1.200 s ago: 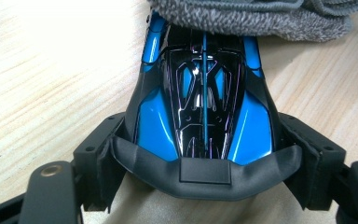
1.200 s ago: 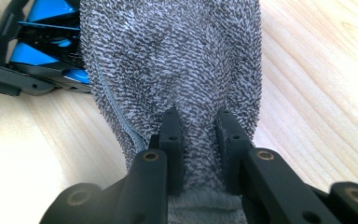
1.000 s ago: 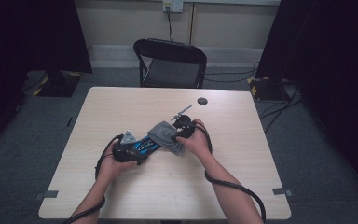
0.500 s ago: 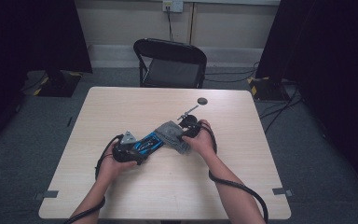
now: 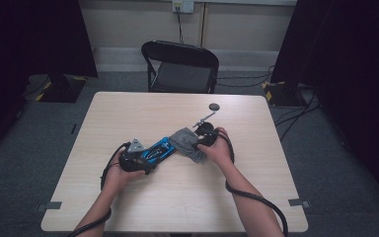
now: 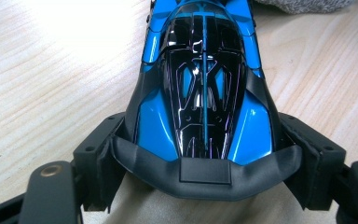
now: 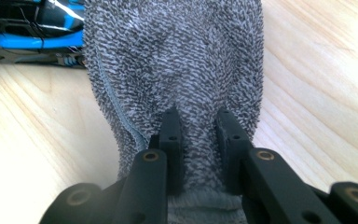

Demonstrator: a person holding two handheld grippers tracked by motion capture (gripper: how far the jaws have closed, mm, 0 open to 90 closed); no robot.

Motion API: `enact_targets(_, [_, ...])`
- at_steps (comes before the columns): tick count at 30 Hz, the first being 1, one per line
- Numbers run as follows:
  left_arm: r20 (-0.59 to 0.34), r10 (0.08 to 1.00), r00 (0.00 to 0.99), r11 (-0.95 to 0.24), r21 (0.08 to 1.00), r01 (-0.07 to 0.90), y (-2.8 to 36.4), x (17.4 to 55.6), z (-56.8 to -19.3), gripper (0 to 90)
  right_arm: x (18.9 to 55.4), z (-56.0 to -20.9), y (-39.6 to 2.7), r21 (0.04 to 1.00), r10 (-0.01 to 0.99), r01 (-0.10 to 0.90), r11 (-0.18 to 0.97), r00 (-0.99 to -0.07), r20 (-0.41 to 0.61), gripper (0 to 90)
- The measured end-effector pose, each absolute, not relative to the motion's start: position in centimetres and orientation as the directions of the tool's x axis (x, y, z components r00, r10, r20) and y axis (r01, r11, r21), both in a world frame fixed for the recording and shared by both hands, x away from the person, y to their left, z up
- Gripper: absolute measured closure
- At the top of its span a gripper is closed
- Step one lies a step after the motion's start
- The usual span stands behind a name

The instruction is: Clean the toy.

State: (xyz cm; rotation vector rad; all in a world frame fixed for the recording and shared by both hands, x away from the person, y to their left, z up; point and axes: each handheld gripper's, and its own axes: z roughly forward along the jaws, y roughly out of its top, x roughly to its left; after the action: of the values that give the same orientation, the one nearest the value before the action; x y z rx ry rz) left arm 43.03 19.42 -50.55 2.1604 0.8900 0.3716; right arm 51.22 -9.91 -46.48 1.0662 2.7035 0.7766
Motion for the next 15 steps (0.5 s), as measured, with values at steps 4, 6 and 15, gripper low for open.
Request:
enact_targets(4, [-0.017, 0.699, 0.715, -0.471, 0.741, 0.479, 19.4, 43.0, -50.6, 24.1, 51.1, -46.5, -10.6, 0.509, 0.675, 0.604, 0.613, -0.735, 0.06, 75.4])
enact_targets(6, [-0.018, 0.701, 0.712, -0.47, 0.74, 0.481, 19.4, 43.0, -50.6, 23.9, 51.1, -46.5, -10.9, 0.507, 0.676, 0.605, 0.614, -0.734, 0.057, 75.4])
enact_targets(15, [-0.023, 0.702, 0.712, -0.468, 0.738, 0.486, 19.4, 42.9, -50.5, 22.6, 50.8, -46.2, -11.9, 0.511, 0.688, 0.609, 0.607, -0.725, 0.046, 75.4])
